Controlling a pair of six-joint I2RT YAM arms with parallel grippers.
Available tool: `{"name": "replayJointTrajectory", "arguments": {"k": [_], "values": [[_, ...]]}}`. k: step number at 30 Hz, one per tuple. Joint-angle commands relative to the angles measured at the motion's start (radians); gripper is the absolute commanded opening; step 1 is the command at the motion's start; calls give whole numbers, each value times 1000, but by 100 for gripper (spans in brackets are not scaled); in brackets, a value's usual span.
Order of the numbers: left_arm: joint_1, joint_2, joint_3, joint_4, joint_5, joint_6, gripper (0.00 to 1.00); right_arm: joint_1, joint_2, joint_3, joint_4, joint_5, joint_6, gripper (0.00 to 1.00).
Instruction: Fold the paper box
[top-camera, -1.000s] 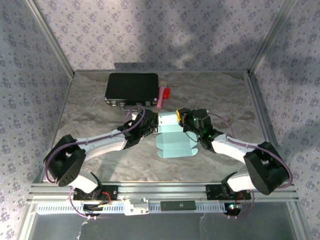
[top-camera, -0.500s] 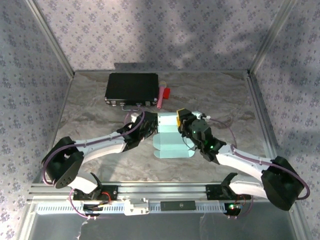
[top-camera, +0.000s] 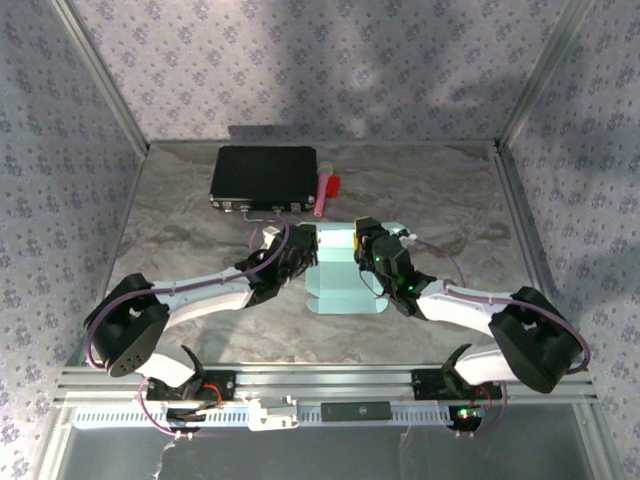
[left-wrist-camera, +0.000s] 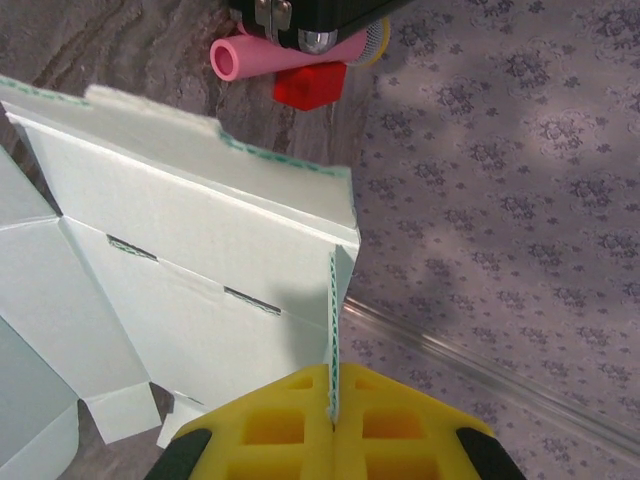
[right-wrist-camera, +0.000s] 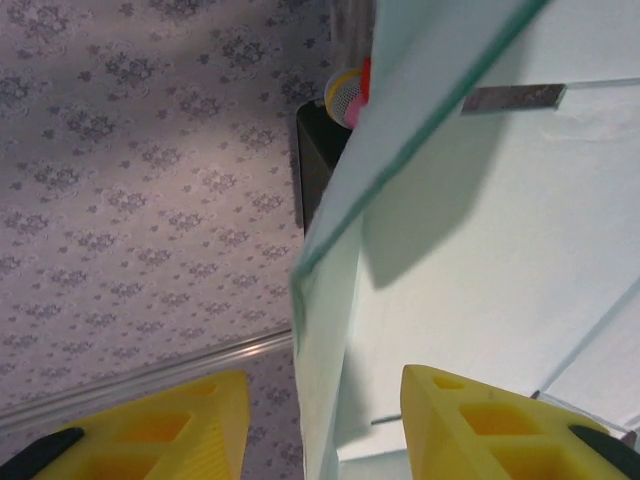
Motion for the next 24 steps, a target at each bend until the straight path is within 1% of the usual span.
{"name": "replayJointTrajectory", "arguments": {"k": [1,4,6,9,12,17,19,21,22,23,24], "values": [[-6,-8,-3,51,-7,-24,0,-16,39,37,40,-2,5,42],[-7,-6,4,45,3,-26,0,-39,72,49,91,-30,-3,35],[-9,-4,5,46,4,-26,0,-50,76,61,88,-44,-8,32],[-9,-8,4,35,-3,-30,0,-57,73,71,68,-51,-23,28],[-9,-7,4,29,-1,-30,0,-59,72,74,59,-56,-26,27],[-12,1,2,33,12,-42,0,-65,78,77,45,-62,-31,21],[-12,7,7,32,22,-46,0,-68,77,80,33,-65,-36,18],[-13,11,9,32,32,-45,0,-72,73,80,20,-74,-42,14],[-13,11,9,36,40,-37,1,-75,67,79,12,-82,-49,11],[-12,7,9,43,48,-20,9,-76,60,77,0,-86,-55,8],[-8,1,10,42,68,4,26,-81,46,76,-28,-93,-51,4]]}}
